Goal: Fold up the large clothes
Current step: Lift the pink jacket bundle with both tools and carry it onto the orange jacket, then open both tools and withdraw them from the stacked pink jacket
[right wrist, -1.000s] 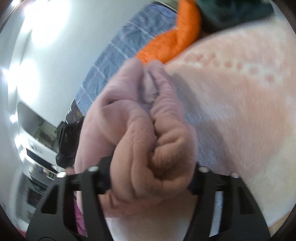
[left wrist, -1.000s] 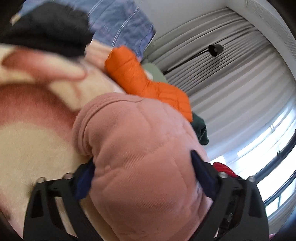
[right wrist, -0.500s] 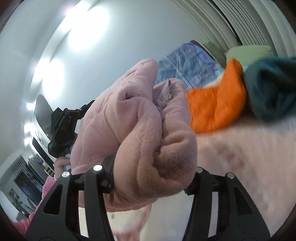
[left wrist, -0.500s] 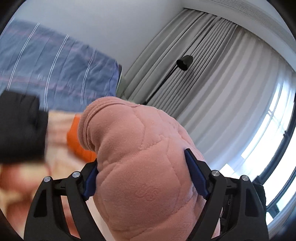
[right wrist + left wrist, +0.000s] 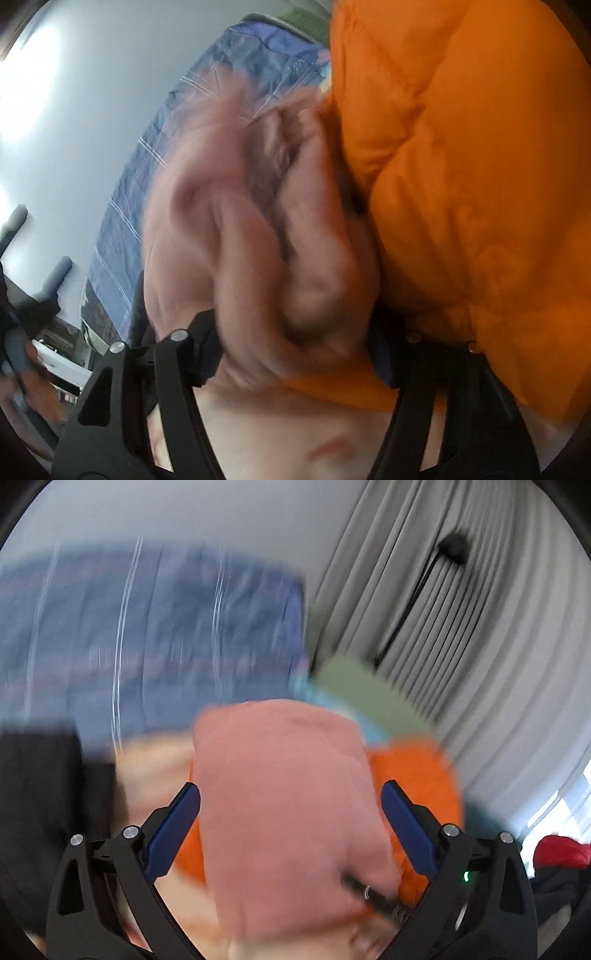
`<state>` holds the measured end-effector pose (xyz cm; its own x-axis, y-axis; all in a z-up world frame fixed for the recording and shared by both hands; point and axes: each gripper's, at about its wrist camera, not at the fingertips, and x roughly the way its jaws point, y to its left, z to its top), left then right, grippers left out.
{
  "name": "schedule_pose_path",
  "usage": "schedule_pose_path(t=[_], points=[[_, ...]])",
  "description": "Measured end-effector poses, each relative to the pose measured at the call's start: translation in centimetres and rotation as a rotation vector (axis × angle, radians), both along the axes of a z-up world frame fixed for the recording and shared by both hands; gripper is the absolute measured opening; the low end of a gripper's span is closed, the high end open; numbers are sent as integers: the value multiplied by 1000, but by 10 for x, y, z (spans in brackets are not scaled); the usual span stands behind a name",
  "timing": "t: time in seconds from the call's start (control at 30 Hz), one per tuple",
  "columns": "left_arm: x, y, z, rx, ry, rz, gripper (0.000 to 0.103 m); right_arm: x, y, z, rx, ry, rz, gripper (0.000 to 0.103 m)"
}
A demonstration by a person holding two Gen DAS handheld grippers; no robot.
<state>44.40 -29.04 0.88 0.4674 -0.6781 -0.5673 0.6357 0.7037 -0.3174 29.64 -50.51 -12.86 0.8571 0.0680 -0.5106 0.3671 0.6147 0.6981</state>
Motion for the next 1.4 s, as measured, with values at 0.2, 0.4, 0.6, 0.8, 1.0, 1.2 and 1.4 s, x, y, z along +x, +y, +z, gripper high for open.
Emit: schedule_pose_path(t=[0.2,0.4,0.6,0.8,1.0,1.2,1.4], points=[[-3,19,-90,123,92,23,98,-11,13,15,-104,54,-12,81],[-52,30,-60,81,8,-20,98,-56,48,54,-291,93,-54,87],[-134,56,-11,-3,-120,-47,102,-122,91,104,-524,64,-42,87],[-220,87,22,9,-258,27,102,-199,129,145,-680,52,-84,96],[-291,117,42,71,-368,174,102,-265,169,174,-745,22,-144,100],[-365,135,54,166,-501,200,102,-316,201,188,-754,-16,-145,101],[-421,152,58,156,-500,175,102,-352,221,187,-737,-15,-119,101]])
